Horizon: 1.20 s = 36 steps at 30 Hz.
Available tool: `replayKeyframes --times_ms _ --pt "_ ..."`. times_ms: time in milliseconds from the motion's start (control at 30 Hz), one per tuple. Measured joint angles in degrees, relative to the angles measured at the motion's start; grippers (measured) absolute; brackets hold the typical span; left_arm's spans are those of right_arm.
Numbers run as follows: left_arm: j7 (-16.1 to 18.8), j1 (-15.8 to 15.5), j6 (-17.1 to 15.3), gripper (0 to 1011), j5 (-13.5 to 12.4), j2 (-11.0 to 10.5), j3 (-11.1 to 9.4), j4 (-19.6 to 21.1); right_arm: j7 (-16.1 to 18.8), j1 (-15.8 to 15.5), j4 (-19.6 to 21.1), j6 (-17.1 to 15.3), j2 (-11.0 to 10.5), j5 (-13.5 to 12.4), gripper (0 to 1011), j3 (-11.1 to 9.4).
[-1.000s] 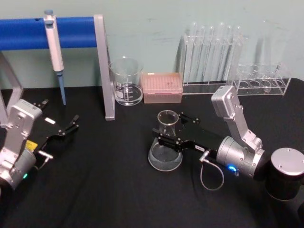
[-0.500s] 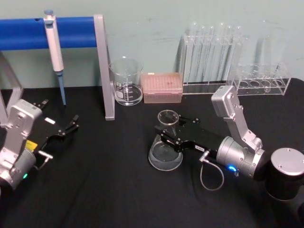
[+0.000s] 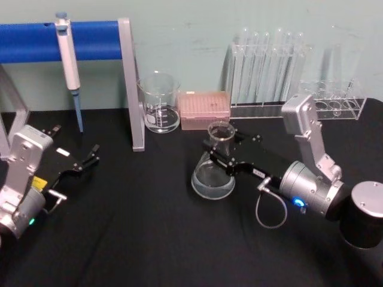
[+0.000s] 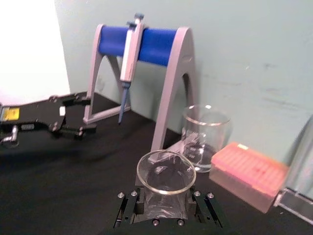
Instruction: Grasp the erlenmeyer flask with one hand, shake it three times, then place it back.
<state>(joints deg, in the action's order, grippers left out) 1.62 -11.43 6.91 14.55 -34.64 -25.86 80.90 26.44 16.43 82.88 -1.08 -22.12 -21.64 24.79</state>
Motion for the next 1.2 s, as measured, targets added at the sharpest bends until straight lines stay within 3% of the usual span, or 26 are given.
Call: replayKeyframes --times_ms 533,1200 --pt "0.00 0.00 0.00 1001 0.00 0.00 0.00 0.00 -5.54 -2.56 7.73 -2.41 -0.75 0.25 456 -4.73" --pt "0.00 0.00 0.00 1001 0.00 0.00 0.00 0.00 -6.12 -3.41 10.14 -4.19 -1.42 0.59 456 -6.37"
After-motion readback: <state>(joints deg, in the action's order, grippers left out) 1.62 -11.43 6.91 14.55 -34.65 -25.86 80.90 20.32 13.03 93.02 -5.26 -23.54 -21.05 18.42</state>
